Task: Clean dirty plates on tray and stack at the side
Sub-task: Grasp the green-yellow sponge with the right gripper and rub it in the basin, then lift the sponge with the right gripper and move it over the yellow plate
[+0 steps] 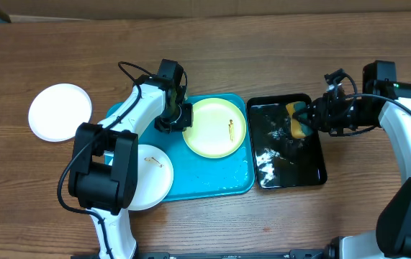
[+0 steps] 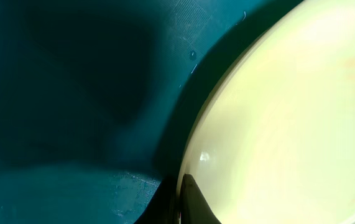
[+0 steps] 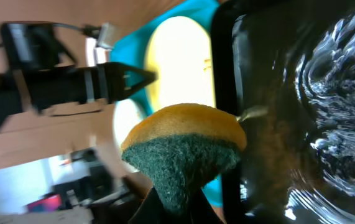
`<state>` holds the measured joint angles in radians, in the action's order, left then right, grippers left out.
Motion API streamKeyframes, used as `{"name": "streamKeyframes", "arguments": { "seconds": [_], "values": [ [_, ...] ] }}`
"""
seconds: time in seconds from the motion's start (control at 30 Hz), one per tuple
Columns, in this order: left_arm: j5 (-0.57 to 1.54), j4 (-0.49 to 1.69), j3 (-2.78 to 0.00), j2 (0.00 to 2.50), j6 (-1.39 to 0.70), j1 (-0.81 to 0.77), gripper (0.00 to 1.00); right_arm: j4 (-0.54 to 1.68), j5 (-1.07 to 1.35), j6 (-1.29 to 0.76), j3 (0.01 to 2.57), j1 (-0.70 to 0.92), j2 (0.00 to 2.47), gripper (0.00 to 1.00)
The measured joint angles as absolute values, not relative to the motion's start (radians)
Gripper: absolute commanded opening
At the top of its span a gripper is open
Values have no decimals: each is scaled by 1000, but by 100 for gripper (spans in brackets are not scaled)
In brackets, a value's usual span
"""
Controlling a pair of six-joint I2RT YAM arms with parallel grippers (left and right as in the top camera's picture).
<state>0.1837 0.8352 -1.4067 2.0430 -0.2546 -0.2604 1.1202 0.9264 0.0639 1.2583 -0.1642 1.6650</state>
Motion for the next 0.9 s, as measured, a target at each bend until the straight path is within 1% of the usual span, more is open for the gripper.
{"name": "streamKeyframes", "arguments": {
  "seconds": [0.2, 0.47, 0.8, 0.9],
  "values": [
    [184, 837, -1407, 2043, -255, -260, 4, 1133, 1035, 72, 1258, -190, 1665, 4],
    [184, 837, -1407, 2043, -255, -260, 4, 1098, 1057, 76, 1258, -194, 1665, 4],
    [183, 830, -1407, 2043, -255, -260, 4, 1087, 938, 74, 1259, -168, 1665, 4],
    [181, 828, -1407, 2043, -255, -260, 4, 1071, 800, 24, 1258, -130, 1665, 4]
  ]
}}
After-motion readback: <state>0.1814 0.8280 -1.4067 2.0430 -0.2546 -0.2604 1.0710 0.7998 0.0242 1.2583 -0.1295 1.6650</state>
